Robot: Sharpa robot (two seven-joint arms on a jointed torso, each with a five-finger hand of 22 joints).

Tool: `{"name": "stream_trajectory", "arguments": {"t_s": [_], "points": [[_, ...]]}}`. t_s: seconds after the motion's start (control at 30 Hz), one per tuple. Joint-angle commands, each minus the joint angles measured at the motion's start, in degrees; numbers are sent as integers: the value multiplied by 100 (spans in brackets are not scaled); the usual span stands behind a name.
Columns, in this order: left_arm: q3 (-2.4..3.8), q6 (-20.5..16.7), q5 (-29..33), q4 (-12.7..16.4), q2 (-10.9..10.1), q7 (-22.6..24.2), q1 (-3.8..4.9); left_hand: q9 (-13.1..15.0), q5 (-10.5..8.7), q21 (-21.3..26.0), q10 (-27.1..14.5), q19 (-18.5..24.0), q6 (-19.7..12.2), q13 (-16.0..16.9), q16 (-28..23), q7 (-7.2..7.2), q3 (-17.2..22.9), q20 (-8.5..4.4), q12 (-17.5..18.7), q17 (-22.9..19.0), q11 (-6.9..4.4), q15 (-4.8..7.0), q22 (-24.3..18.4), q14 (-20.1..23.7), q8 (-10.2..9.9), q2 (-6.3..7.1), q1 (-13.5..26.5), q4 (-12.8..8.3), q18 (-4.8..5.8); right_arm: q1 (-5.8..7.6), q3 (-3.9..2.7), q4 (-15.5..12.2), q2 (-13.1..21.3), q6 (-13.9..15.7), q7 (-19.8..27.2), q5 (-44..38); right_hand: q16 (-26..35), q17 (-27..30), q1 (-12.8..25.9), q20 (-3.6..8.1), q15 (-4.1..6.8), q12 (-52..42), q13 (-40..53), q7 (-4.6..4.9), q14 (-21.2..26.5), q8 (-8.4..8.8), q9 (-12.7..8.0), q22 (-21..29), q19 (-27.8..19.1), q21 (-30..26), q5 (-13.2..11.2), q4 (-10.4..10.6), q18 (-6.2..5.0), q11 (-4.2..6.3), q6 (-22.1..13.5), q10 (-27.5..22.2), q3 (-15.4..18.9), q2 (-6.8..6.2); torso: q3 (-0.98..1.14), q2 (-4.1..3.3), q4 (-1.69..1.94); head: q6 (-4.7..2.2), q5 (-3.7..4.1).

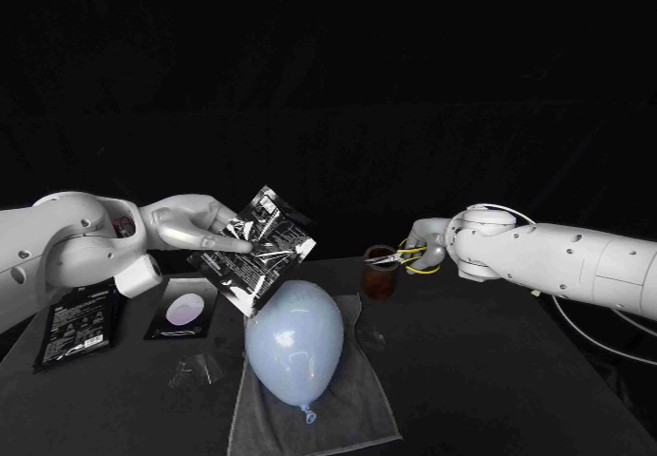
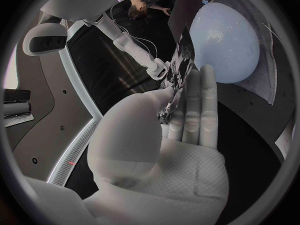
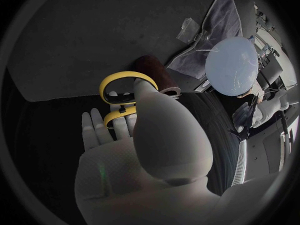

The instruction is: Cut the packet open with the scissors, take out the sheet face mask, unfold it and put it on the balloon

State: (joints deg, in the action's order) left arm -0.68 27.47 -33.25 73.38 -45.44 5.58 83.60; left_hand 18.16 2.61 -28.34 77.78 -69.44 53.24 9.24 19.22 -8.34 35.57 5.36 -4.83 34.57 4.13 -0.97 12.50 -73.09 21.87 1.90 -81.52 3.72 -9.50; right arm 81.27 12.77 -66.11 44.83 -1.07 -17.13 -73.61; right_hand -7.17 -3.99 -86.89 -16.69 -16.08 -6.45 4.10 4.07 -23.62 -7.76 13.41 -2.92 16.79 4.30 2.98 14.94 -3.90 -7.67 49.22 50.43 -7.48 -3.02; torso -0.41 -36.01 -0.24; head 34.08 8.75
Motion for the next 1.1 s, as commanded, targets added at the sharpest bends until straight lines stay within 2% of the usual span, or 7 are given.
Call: {"name": "stream_trajectory", "arguments": {"t_s": [0.03, 0.33, 0.57, 0.77, 0.93, 1.03, 1.1], "points": [[5, 69, 53, 1, 6, 34, 5, 1115, 17, -18, 40, 40, 50, 9, 3, 2, 27, -9, 23, 5, -10, 42, 5, -14, 11, -31, -10, 0, -72, 35, -8, -21, 14, 180, 49, 3, -36, -14, -27, -2, 15, -5, -21, 59, -105, -44, 8, -4, 43, 16, -20, 13, -55, 8, 123, 153, -89, 14, 1, -3, 2, 10, 12], [5, 78, 54, -6, 10, 30, 5, 1118, 17, -23, 40, 44, 51, 11, 2, 2, 29, -9, 24, 11, -10, 42, 9, -14, 7, -31, -10, 0, -72, 118, -11, -81, 58, 70, -23, -40, -52, -18, -77, -3, 32, 101, -50, 41, -163, -20, -39, -3, 117, 37, -22, 14, -76, 4, 195, 356, -395, 52, 1, 0, 1, 1, 16], [5, 90, 55, -8, 14, 29, 5, 1118, 17, -23, 40, 44, 51, 11, 2, 2, 29, -9, 24, 11, -10, 42, 9, -14, 7, -31, -10, 0, -72, 155, -14, -92, 52, -179, -158, -79, 76, 43, 53, -4, -6, 297, -57, -56, 142, 111, -117, 20, 69, 13, -25, 28, -45, -65, 25, 173, -466, -216, 0, -3, 5, 4, 15], [5, 95, 55, -7, 12, 26, 5, 1118, 17, -23, 40, 44, 51, 11, 2, 2, 29, -9, 24, 11, -10, 42, 9, -14, 7, -31, -10, 0, -72, 165, -14, -88, 45, -277, -245, -93, 159, 80, 151, -3, -28, 321, -72, -21, 342, 187, -161, 30, 65, 6, -25, 68, -23, -127, -81, -406, -542, -384, 0, -3, 1, 7, 14], [5, 99, 55, -6, 13, 25, 5, 1118, 17, -23, 40, 44, 51, 11, 2, 2, 29, -9, 24, 11, -10, 42, 9, -14, 7, -31, -10, 0, -72, 168, -14, -123, 29, -333, -290, -192, 193, 95, 191, -3, -37, 329, -83, -41, 425, 218, -181, 39, 40, -4, -24, 100, -15, -41, -123, -726, -612, -456, 2, -1, 3, 7, 14], [5, 102, 55, -6, 14, 25, 5, 1118, 17, -23, 40, 44, 51, 11, 2, 2, 29, -9, 24, 11, -10, 42, 9, -14, 7, -31, -10, 0, -72, 169, -14, -143, 3, -397, -348, -351, 290, 138, 321, -5, -53, 357, -112, -229, 673, 340, -277, 56, -36, -34, -24, 166, 0, 164, -504, -1433, -674, -546, 2, 0, 4, 0, 18], [5, 102, 55, -5, 14, 25, 5, 1118, 17, -23, 40, 44, 51, 11, 2, 2, 29, -9, 24, 11, -10, 42, 9, -14, 7, -31, -10, 0, -72, 169, -14, -143, -14, -396, -359, -375, 297, 140, 338, -6, -55, 357, -112, -252, 687, 349, -286, 58, -45, -38, -24, 169, 1, 143, -536, -1470, -682, -549, 0, 1, 3, 0, 18]]}}
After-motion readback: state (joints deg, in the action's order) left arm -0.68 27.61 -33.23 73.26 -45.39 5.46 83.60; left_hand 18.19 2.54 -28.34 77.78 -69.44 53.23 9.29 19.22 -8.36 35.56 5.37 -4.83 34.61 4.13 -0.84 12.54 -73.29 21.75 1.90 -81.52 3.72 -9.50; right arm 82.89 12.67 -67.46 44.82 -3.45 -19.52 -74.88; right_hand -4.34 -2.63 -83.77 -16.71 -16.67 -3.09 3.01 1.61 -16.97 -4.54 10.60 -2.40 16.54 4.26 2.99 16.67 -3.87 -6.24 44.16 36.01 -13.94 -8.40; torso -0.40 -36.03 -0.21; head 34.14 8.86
